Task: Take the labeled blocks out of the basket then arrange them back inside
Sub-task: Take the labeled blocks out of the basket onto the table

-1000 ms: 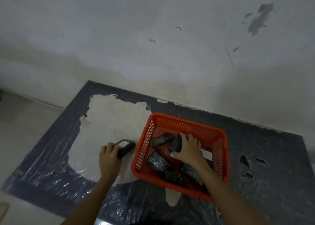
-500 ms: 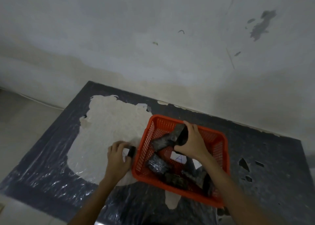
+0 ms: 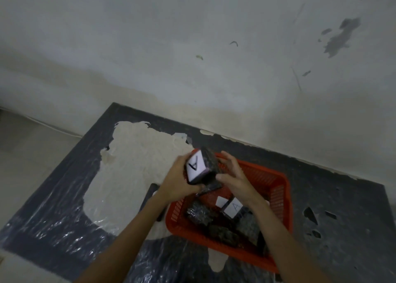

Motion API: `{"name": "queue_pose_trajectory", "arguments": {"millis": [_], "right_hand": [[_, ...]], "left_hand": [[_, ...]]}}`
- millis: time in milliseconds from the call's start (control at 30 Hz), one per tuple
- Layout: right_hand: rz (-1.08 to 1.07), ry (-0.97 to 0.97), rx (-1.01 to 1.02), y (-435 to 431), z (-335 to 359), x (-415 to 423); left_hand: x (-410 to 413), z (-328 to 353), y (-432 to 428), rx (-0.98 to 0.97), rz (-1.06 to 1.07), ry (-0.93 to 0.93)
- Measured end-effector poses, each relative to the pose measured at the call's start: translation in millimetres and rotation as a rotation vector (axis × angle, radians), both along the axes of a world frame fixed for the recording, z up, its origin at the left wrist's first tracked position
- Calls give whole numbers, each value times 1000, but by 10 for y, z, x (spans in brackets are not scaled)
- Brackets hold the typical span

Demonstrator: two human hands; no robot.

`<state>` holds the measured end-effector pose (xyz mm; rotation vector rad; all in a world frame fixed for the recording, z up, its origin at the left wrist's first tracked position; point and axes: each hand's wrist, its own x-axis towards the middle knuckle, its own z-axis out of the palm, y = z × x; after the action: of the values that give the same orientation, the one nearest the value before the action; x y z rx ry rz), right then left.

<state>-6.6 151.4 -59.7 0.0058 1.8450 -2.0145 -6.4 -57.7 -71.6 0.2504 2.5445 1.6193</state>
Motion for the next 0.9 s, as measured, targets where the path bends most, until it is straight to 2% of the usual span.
{"name": "queue_pose_trajectory", "arguments": {"millis": [67, 133, 233, 333, 433, 533, 600, 700, 767, 833, 900], "right_hand": [[-58, -24, 123, 14, -66, -48], [-33, 46, 418, 35, -179, -76], [270, 249, 873, -7, -393, -69], [557, 443, 1221, -127, -642, -47], [541, 492, 1366, -211, -774, -69], [491, 526, 1340, -174, -779, -161], [417, 442, 1177, -78, -736, -200], [318, 263, 920, 83, -682, -168], [283, 156, 785, 117, -626, -106], [244, 97, 680, 70, -533, -54], [211, 107, 589, -43, -403, -32]], "left_hand": [[-112, -28, -188, -32, 183, 59], [-244, -120, -422, -147, 392, 80], [-408, -354, -718, -358, 574, -8], [-484, -622, -847, -530, 478, -211], [-454, -825, -868, -638, 270, -341], [-401, -933, -874, -760, 193, -355], [-354, -858, -828, -792, 201, -295], [-188, -591, -639, -512, 184, -18], [-25, -390, -454, -341, 82, 64], [123, -234, -278, -226, -14, 15], [215, -119, -178, -80, 15, -97]]}}
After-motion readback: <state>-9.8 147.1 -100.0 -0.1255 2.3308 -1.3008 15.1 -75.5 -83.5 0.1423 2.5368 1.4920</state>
